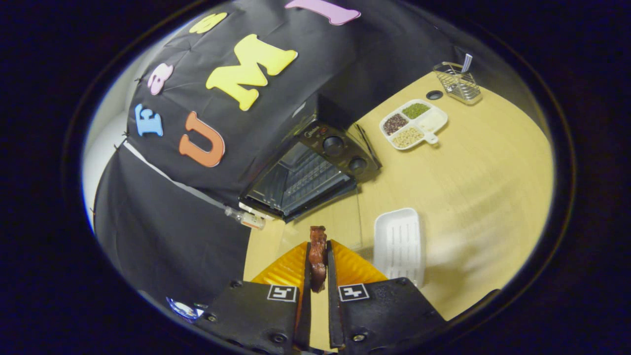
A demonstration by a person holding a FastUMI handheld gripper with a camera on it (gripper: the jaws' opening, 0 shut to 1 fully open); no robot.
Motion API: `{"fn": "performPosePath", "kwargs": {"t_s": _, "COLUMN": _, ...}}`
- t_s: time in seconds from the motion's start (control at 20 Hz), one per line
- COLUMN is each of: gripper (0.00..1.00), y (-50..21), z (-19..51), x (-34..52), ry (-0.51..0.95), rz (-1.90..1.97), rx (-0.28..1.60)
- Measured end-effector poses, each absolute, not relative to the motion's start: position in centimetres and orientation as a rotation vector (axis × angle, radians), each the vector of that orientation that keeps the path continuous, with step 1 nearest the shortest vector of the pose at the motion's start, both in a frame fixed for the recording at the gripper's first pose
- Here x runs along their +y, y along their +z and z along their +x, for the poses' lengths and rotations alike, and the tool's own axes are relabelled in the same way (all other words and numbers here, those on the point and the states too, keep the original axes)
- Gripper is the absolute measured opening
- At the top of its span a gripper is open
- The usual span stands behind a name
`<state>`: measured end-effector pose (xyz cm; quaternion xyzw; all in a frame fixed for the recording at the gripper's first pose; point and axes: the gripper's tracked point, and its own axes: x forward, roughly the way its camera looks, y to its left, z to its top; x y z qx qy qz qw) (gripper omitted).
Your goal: Open the toaster oven, put the food inside, and close the toaster oven door.
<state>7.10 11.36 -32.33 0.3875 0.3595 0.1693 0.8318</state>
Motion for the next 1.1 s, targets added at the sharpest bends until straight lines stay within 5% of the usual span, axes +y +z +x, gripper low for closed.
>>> {"fn": "performPosePath", "kwargs": {"t_s": 1.1, "gripper": 0.17, "y": -37.4, "z": 26.0, "x": 24.9, "ry": -0.051, "rz": 1.243, "rx": 0.472}}
